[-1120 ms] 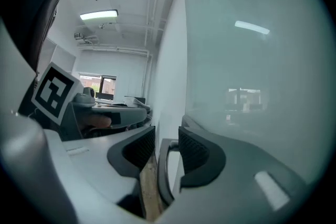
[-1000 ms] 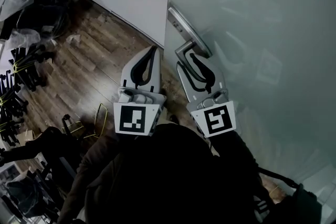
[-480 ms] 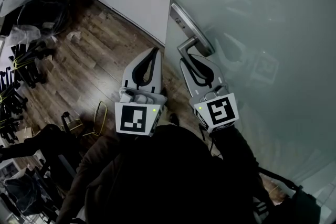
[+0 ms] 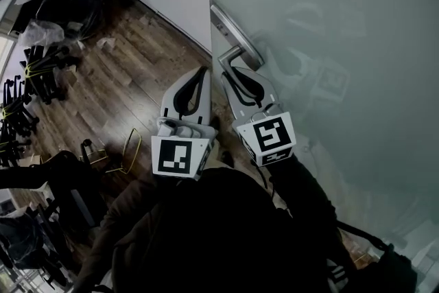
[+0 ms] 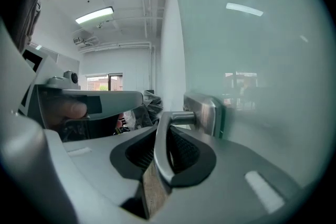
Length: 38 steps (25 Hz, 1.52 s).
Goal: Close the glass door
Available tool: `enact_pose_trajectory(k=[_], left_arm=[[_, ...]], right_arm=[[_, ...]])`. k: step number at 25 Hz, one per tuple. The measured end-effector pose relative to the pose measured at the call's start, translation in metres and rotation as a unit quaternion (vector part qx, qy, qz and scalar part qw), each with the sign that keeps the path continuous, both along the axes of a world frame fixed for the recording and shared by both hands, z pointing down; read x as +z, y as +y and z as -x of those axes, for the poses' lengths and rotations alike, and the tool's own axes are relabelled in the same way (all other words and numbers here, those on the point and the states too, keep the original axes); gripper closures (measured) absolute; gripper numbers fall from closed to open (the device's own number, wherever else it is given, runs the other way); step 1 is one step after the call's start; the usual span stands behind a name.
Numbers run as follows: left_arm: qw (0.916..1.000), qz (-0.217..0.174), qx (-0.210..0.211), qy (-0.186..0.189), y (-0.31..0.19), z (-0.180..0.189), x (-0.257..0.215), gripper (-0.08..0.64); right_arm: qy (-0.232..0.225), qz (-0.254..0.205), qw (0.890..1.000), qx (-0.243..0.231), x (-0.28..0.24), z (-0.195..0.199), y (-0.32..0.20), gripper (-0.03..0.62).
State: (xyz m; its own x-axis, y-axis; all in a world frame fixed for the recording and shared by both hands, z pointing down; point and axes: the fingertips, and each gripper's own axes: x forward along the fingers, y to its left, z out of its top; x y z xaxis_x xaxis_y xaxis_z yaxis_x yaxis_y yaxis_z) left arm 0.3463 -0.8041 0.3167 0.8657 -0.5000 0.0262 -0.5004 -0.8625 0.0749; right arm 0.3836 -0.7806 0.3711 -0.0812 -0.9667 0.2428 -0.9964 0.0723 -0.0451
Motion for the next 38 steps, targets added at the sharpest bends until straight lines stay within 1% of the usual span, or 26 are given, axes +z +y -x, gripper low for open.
enact_pose_trajectory(k=[2, 6, 10, 14, 22, 25, 29, 33, 36, 38], left_arm=[[0.9998, 0.000, -0.019, -0.005, 0.001, 0.007, -0.008, 0.563], [0.9980, 0.015, -0.062, 0.006, 0.011, 0.039, -0.018, 0.563], [0.9948, 0.009, -0.101, 0.009, 0.029, 0.072, -0.021, 0.563], [0.9889, 0.015, -0.148, 0.002, 0.045, 0.114, -0.014, 0.563], [0.9770, 0.014, -0.213, 0.000, 0.067, 0.183, -0.007, 0.563], [0.9752, 0.004, -0.221, 0.010, 0.085, 0.223, -0.012, 0.563], [0.9719, 0.001, -0.234, 0.021, 0.116, 0.282, -0.025, 0.563], [0.9710, -0.016, -0.237, 0.022, 0.136, 0.310, -0.033, 0.563], [0.9678, -0.024, -0.250, 0.016, 0.151, 0.330, -0.031, 0.563], [0.9644, -0.022, -0.263, 0.014, 0.163, 0.347, -0.029, 0.563]], right_arm=[[-0.004, 0.004, 1.000, -0.008, -0.006, 0.005, -0.003, 0.531], [-0.005, 0.007, 1.000, -0.027, -0.013, 0.030, -0.004, 0.531], [-0.004, 0.008, 0.999, -0.051, -0.012, 0.054, -0.003, 0.531], [-0.002, 0.005, 0.997, -0.077, -0.008, 0.083, -0.001, 0.530], [-0.013, 0.013, 0.991, -0.133, 0.004, 0.142, 0.004, 0.530], [-0.012, 0.009, 0.989, -0.148, 0.000, 0.178, 0.024, 0.531], [-0.006, 0.006, 0.984, -0.179, -0.010, 0.242, 0.060, 0.531], [0.004, 0.003, 0.977, -0.215, -0.010, 0.285, 0.084, 0.529], [0.002, 0.001, 0.970, -0.242, -0.009, 0.311, 0.102, 0.529], [-0.001, 0.000, 0.966, -0.257, -0.010, 0.330, 0.118, 0.529]])
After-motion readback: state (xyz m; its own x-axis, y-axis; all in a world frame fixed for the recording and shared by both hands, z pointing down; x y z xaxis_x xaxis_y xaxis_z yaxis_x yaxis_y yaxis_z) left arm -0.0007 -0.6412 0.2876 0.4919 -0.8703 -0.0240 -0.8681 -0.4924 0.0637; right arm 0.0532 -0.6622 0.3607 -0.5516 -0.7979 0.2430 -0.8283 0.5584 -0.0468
